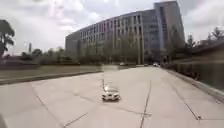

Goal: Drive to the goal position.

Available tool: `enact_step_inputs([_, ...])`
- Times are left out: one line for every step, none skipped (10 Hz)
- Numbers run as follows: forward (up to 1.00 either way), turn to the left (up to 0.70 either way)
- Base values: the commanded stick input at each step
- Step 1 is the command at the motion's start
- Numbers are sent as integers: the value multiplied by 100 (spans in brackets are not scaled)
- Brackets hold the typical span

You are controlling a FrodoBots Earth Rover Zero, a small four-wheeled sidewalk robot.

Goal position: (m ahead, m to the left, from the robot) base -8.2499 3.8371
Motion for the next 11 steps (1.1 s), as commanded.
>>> enact_step_inputs([-97, 0])
enact_step_inputs([0, 5])
enact_step_inputs([0, 5])
enact_step_inputs([0, 5])
enact_step_inputs([2, 3])
enact_step_inputs([4, 2])
enact_step_inputs([3, 1])
enact_step_inputs([6, 0])
enact_step_inputs([6, 0])
enact_step_inputs([6, 1])
enact_step_inputs([6, 1])
